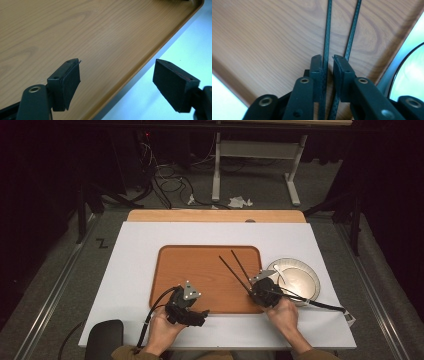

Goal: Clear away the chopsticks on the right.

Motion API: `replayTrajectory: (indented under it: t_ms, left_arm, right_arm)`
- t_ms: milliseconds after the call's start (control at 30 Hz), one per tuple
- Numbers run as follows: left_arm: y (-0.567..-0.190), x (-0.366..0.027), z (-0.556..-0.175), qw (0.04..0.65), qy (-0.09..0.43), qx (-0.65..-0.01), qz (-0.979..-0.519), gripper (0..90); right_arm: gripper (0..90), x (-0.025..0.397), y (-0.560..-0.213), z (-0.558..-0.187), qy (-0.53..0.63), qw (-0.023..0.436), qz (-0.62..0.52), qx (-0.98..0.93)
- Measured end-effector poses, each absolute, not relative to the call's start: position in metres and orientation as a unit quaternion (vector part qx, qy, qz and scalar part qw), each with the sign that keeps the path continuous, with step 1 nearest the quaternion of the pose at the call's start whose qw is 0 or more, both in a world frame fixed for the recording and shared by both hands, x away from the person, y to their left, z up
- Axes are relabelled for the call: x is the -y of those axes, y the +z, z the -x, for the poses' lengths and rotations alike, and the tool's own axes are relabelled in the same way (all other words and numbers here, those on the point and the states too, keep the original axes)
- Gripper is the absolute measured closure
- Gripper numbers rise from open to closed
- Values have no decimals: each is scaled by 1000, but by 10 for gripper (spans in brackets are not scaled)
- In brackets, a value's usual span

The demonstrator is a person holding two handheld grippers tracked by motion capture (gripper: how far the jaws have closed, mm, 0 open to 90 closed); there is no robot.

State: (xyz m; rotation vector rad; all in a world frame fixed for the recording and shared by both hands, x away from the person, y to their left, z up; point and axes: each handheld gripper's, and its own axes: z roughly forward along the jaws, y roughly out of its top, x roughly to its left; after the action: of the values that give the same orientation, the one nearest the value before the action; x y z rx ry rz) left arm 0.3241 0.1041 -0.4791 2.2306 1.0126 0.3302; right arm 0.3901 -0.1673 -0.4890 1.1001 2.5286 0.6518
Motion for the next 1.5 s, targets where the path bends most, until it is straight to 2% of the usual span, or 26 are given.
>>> replayTrajectory:
  t_ms: [600, 800, 1133, 1500]
  left_arm:
    - [-478, -107, -324, 335, 126, -393, -847, 221]
    - [-478, -108, -324, 337, 126, -395, -846, 221]
    - [-477, -109, -323, 341, 125, -399, -842, 222]
    - [-477, -109, -321, 342, 126, -399, -841, 222]
  right_arm:
    - [566, 184, -458, -375, 297, 142, -367, -870]
    - [554, 198, -442, -365, 323, 138, -346, -870]
    - [514, 222, -438, -351, 338, 118, -336, -871]
    - [482, 240, -443, -331, 352, 128, -339, -863]
